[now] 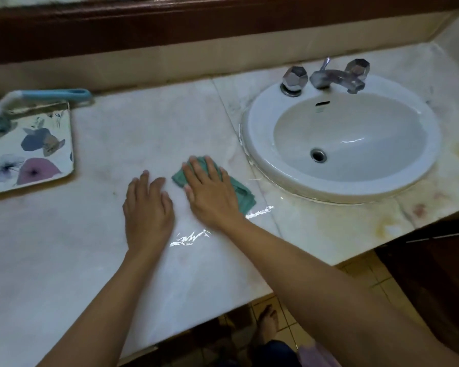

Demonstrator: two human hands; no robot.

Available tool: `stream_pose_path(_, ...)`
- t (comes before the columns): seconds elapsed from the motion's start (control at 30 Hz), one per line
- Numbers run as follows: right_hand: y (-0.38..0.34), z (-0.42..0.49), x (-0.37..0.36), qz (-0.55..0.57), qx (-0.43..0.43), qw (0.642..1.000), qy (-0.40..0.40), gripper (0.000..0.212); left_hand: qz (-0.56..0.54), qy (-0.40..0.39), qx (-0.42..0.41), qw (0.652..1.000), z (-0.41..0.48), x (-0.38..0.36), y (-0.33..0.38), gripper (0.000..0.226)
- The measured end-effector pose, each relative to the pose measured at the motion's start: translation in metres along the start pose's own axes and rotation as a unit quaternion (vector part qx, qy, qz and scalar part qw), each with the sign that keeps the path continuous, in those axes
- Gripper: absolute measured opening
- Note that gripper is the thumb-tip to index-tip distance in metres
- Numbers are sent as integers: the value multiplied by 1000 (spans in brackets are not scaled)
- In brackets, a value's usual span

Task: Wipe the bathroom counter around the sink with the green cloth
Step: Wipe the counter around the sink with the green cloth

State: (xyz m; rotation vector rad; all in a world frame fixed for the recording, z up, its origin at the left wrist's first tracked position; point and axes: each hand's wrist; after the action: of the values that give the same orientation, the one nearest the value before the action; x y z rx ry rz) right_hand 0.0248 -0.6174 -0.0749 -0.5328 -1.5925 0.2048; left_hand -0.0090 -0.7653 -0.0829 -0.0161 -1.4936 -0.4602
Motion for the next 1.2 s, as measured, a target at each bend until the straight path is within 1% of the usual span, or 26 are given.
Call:
stream_pose_path(0.1, 7, 48, 13, -8, -18, 1000, 8, 56, -8, -3, 4, 1000, 2, 0, -3, 37)
stream_pose_path(0.23, 41, 48, 29, -21, -46, 998, 34, 55, -16, 3, -1, 1000, 3, 1, -4, 36)
stream_pose_path(0.37, 65, 1, 37, -26, -45, 998, 27, 55, -23, -1, -2, 1000, 1, 3, -4, 37)
stream_pose_path(0.53, 52, -82, 24, -23, -130, 989, 68, 55, -25, 2, -1, 1000, 1, 3, -3, 37)
stream_pose_path(0.57, 46, -99, 21, -16, -130, 989, 63, 55, -27, 2, -2, 1000, 1, 3, -4, 37)
stream_pose_path(0.63, 41, -135, 16, -14, -96, 995, 32, 56, -38, 1, -3, 999, 1, 3, -8, 38)
stream_pose_path(0.7, 56, -167, 18, -23, -65, 998, 10, 57, -45, -4, -3, 999, 2, 2, -12, 38)
stream_pose_path(0.73, 71, -179, 23, -28, -66, 997, 16, 57, -40, -7, -3, 999, 2, 2, -12, 38)
stream_pose_path(0.8, 108, -195, 35, -45, -107, 993, 36, 57, -26, -14, -2, 1000, 3, 3, -11, 39)
stream_pose_path(0.87, 145, -206, 49, -53, -166, 983, 55, 59, -26, -33, 28, 999, 4, 7, -1, 41)
stream_pose_path(0.93, 176, -212, 66, -48, -212, 973, 73, 63, -43, -43, 74, 995, -2, 14, 17, 40)
stream_pose_path(1.0, 195, -216, 78, -33, -244, 965, 91, 66, -73, -31, 84, 993, -16, 18, 42, 34)
stream_pose_path(1.07, 196, -214, 79, -20, -276, 954, 113, 66, -103, -13, 50, 993, -32, 15, 69, 30)
stream_pose_path(1.13, 182, -207, 70, 5, -302, 944, 135, 66, -129, -12, 21, 991, -45, 9, 91, 30)
stream_pose_path(1.2, 162, -201, 62, 9, -278, 953, 124, 65, -139, -16, 24, 990, -52, 4, 102, 30)
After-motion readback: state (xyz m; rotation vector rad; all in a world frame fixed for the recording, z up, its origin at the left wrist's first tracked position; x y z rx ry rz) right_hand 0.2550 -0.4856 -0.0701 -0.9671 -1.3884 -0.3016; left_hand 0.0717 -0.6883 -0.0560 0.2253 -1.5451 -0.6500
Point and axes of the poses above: each hand's wrist, its own z-axis towards the middle knuckle, its own x-axis out of the back of the hand, y = z × x, and after that the axes turned 10 degrees about z, right-handed
